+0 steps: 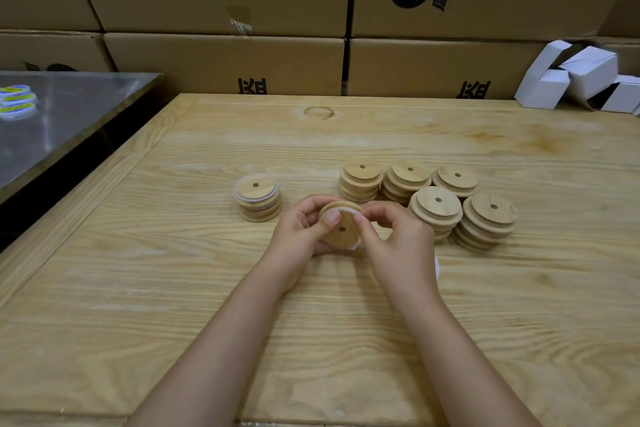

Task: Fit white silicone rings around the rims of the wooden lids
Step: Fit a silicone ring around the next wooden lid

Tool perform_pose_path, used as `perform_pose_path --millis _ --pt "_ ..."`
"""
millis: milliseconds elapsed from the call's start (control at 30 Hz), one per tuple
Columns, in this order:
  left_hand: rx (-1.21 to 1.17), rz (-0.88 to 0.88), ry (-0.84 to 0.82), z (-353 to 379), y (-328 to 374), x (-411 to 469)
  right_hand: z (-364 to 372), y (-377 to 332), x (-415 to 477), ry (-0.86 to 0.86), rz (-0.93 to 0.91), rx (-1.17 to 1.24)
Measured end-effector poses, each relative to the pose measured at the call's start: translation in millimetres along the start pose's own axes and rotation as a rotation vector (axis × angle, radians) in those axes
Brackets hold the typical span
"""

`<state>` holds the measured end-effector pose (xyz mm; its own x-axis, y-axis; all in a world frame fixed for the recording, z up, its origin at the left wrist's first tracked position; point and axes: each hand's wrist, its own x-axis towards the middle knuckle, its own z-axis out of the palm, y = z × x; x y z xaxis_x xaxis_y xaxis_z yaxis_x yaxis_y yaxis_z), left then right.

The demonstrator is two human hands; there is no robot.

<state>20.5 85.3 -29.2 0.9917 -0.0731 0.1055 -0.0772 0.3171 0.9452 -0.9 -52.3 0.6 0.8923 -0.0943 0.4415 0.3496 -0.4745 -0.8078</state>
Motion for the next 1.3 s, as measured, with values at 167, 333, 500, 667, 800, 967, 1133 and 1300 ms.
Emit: perform_pose_path --millis 167,333,500,667,800,967,1133,1300 --pt "-0.059 0.009 -0.022 -1.2 -3.0 3.2 1.2 4.0 5.5 -0.036 0.231 0.268" --pt "-0.136 0.011 -0.047 -3.0 -3.7 3.8 -0.1 5.5 9.0 -0.075 0.273 0.437" --pt "-0.126 -0.009 -0.037 -1.7 -3.4 3.0 -0.2 3.2 6.5 -0.063 0.172 0.304" --pt "-0.162 -0.025 -0.018 0.5 -2.1 3.6 -2.5 0.6 3.6 -0.038 0.048 0.084" --pt "-0.208 -0.05 -0.05 0.0 -1.9 3.4 -0.7 1.9 2.9 0.003 -0.033 -0.024" --pt "-0.198 -0.042 -0.066 -1.3 -0.1 3.6 0.0 6.0 5.7 -0.012 0.151 0.173" --pt "-0.191 -0.04 -0.034 -1.8 3.6 3.5 1.3 9.3 7.9 -0.024 0.205 0.274" --pt "-0.191 -0.064 -0.012 -1.3 5.3 2.7 -0.5 9.4 9.0 -0.039 0.226 0.288"
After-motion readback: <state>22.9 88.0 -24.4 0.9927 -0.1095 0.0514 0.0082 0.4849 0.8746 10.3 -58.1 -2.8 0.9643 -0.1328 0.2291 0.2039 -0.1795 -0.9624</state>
